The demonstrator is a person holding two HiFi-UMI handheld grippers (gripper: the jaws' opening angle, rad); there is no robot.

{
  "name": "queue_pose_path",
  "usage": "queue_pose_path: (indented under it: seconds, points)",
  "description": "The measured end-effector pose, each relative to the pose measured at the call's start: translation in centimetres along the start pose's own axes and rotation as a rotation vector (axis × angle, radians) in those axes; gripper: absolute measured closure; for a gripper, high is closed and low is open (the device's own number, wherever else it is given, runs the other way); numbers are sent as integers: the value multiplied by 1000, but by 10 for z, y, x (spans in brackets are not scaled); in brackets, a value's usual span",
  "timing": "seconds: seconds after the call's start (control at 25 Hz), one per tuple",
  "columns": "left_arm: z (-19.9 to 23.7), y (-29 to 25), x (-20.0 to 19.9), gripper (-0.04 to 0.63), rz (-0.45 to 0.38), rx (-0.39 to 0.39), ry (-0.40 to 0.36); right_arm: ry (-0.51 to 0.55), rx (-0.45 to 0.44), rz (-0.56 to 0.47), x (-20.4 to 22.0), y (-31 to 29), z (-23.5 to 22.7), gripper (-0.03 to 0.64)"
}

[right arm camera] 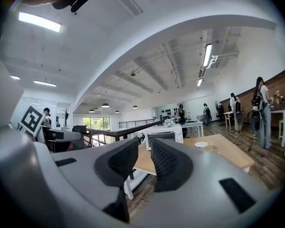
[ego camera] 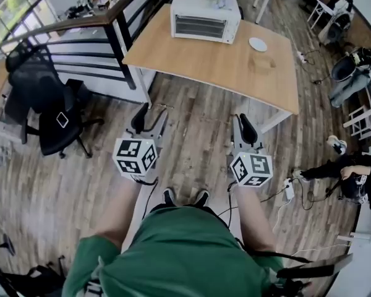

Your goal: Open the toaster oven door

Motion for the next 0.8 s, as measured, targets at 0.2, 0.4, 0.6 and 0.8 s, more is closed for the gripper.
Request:
queue_pose_path:
  seconds: [0.2, 0.4, 0.6, 0.8]
  points:
    - [35, 0, -13, 336, -41, 2, -46, 58, 85, 20, -9, -16, 22, 485]
    - [70, -4, -8, 336, -39, 15, -11, 81, 117, 29, -12, -32, 41, 485]
    - [94, -10, -1, 336, -27, 9, 24, 92, 137, 47, -10, -41, 51, 485]
    - [99, -25, -4, 336, -32, -10, 35, 86, 135, 52, -10, -57, 38, 485]
Point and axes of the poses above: the fingertips, and each gripper's own axes: y backward along the fingers, z to its left, x out of its underside, the point moved 9 cm from there along y, backward along the fingers, and after that the axes turned 7 degrees about -x, right-handed, at the moved point
